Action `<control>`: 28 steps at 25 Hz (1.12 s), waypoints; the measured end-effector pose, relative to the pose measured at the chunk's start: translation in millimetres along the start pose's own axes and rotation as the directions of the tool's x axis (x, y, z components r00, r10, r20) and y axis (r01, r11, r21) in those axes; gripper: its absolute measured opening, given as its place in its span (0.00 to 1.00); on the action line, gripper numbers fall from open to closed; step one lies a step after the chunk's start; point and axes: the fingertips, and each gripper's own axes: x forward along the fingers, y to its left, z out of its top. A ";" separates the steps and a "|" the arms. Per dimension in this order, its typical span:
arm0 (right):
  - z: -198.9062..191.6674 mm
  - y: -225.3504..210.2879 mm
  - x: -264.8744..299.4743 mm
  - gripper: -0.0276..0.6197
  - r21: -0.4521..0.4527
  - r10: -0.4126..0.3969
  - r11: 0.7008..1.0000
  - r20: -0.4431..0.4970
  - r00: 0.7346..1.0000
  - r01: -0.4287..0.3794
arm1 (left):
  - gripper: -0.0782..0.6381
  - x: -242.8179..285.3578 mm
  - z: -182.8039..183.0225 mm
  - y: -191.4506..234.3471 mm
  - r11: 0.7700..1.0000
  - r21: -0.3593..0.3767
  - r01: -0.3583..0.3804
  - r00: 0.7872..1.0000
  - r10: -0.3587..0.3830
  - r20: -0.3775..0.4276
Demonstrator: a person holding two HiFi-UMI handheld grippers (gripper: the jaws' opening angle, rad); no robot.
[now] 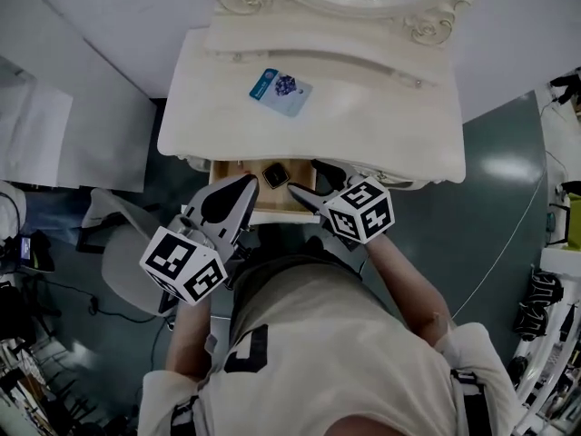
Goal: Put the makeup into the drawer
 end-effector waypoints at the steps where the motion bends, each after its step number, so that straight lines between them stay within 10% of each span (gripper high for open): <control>1: 1.3 -0.7 1.3 0.53 -0.001 -0.003 1.000 -0.002 1.000 0.003 | 0.19 0.4 1.2 2.3 1.000 0.000 0.006 1.000 -0.006 0.002; 18: 25.7 -12.6 39.4 0.53 0.016 -0.109 0.994 -0.033 0.993 0.110 | 0.19 2.4 13.8 51.7 0.985 -0.049 0.163 0.986 -0.164 -0.025; 28: 32.7 -86.0 112.6 0.53 -0.258 -0.119 0.964 -0.229 0.966 0.058 | 0.19 12.8 11.6 55.5 0.990 -0.074 0.121 0.992 -0.124 -0.032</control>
